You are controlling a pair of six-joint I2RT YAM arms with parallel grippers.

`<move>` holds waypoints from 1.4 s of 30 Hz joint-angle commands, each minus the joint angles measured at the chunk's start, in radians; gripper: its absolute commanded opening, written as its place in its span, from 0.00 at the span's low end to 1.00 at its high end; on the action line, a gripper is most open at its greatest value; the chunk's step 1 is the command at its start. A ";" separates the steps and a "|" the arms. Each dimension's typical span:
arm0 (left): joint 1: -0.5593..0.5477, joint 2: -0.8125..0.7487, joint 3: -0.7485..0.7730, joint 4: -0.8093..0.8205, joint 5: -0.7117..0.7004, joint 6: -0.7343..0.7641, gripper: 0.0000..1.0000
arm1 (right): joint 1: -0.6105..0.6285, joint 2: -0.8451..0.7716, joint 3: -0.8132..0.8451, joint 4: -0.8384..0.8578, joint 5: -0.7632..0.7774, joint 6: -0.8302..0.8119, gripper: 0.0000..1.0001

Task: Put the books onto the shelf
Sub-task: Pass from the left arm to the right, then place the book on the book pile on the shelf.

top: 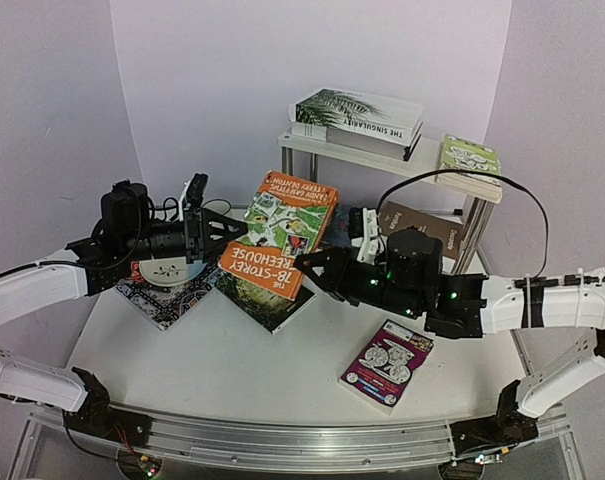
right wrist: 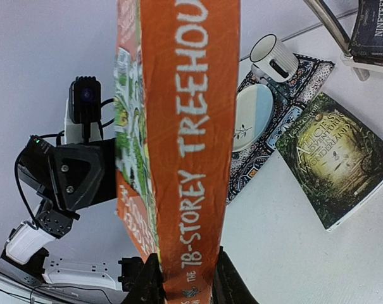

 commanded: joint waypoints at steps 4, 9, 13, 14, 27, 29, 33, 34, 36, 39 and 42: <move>-0.004 -0.081 -0.016 0.116 -0.057 0.048 1.00 | 0.000 -0.170 0.187 -0.250 -0.028 -0.246 0.00; -0.004 -0.123 -0.020 0.111 -0.082 0.097 1.00 | 0.000 -0.283 0.307 -0.536 0.024 -0.422 0.00; -0.004 -0.150 -0.010 0.104 -0.080 0.129 1.00 | 0.000 -0.350 0.413 -0.725 -0.034 -0.537 0.00; -0.004 -0.156 -0.008 0.101 -0.083 0.134 1.00 | 0.001 -0.360 0.445 -0.764 -0.046 -0.565 0.00; -0.004 -0.188 0.024 0.033 -0.122 0.183 0.99 | 0.000 -0.452 0.635 -0.980 -0.068 -0.826 0.00; -0.004 -0.190 0.032 0.015 -0.133 0.187 0.99 | 0.000 -0.447 0.666 -0.980 -0.021 -0.861 0.00; -0.004 -0.182 0.054 -0.034 -0.150 0.201 0.99 | 0.000 -0.433 0.727 -0.978 0.085 -0.929 0.00; -0.004 -0.184 0.053 -0.035 -0.151 0.201 0.99 | 0.000 -0.428 0.742 -0.974 0.104 -0.946 0.00; -0.004 -0.183 0.049 -0.036 -0.151 0.198 0.99 | 0.000 -0.417 0.778 -0.960 0.134 -0.978 0.00; -0.004 -0.181 0.049 -0.036 -0.148 0.197 0.98 | 0.000 -0.400 0.833 -0.946 0.157 -1.034 0.00; -0.004 -0.181 0.051 -0.038 -0.150 0.198 0.98 | 0.000 -0.377 0.882 -0.934 0.225 -1.069 0.00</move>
